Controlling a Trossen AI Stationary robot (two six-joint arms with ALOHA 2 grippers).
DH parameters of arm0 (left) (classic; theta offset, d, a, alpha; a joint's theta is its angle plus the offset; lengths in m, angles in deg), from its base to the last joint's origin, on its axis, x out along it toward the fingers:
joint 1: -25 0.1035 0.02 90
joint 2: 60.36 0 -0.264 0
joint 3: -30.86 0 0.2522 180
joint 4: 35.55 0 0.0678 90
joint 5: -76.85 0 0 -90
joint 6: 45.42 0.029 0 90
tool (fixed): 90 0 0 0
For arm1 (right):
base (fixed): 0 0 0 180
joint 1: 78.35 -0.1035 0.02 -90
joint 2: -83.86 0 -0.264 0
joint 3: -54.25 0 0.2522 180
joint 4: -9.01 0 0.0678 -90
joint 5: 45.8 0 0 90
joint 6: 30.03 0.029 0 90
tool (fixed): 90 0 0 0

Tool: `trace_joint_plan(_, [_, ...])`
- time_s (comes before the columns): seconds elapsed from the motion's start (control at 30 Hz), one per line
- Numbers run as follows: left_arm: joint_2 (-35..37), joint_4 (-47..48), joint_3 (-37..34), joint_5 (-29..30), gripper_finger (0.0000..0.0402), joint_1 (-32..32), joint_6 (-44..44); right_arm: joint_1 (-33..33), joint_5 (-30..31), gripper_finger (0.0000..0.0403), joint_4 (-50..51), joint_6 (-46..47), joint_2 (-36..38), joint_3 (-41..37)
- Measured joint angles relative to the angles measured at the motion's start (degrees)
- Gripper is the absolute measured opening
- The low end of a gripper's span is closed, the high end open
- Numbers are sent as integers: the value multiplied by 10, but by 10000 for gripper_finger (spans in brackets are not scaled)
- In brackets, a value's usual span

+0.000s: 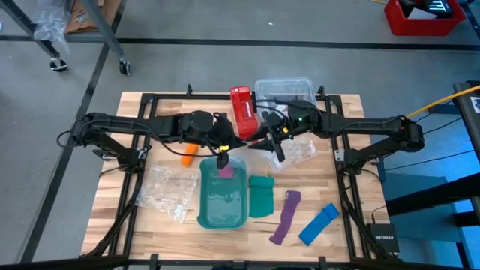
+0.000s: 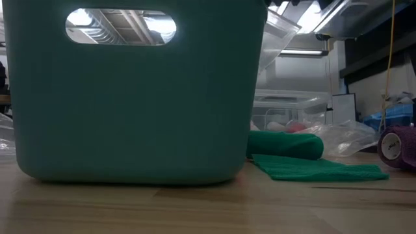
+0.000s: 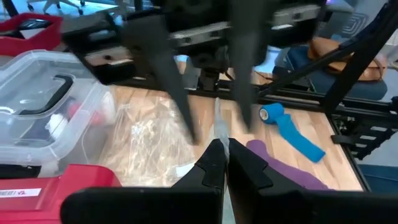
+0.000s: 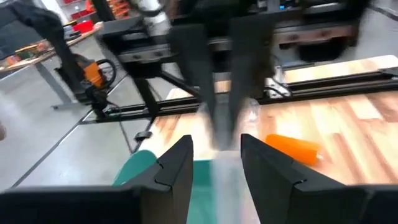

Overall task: Roll bandage
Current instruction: Open the transparent zip bag

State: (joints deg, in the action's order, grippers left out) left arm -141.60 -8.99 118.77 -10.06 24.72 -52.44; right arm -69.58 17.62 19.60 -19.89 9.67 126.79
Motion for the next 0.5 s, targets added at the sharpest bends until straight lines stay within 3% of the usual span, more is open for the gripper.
trace_joint_plan(0.5, [0, -3, 0, 1, 0, -2, 0, -20, 30, 138, 3, -19, 0, 2])
